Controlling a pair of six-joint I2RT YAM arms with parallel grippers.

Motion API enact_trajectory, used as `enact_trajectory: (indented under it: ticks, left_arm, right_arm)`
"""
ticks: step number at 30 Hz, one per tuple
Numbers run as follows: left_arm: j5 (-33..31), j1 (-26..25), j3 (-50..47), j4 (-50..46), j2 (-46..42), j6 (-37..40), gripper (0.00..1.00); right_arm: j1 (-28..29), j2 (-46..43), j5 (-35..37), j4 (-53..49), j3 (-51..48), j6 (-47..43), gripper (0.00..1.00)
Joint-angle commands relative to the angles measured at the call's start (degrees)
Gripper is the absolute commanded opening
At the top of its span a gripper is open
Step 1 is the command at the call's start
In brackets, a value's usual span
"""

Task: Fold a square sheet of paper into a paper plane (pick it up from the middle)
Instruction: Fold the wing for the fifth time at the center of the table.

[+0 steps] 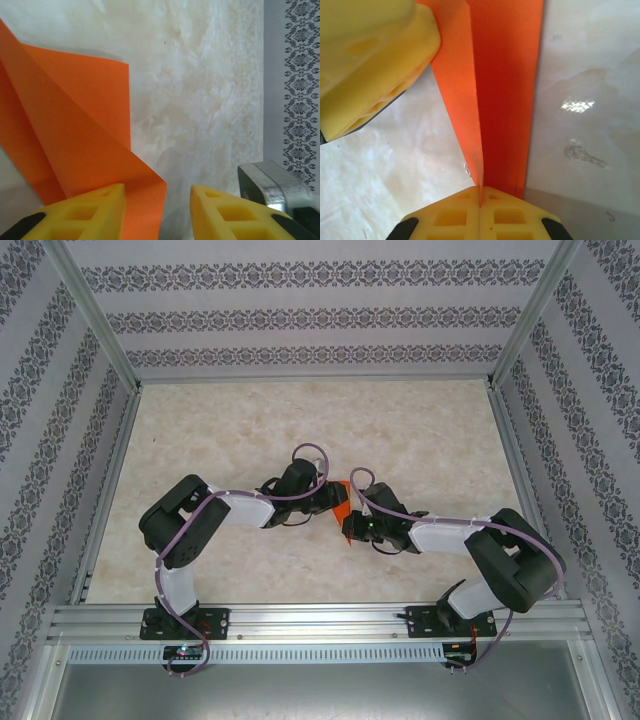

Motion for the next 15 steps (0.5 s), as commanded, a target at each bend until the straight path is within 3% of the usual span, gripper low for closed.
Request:
enact_trajectory:
  ticks: [1,15]
  left_arm:
    - [-0.6,0.9,-0.8,3.1,-3.4,0.7,0.41]
    - [3.2,0.9,0.0,7.7,0.7,-0.2,0.44]
  right_arm:
    - [-1.1,-0.9,-4.1,6.5,-1.6,3.4,0.00]
    - [-3.2,6.2,-11.4,15.7,-2.6,8.4,0.00]
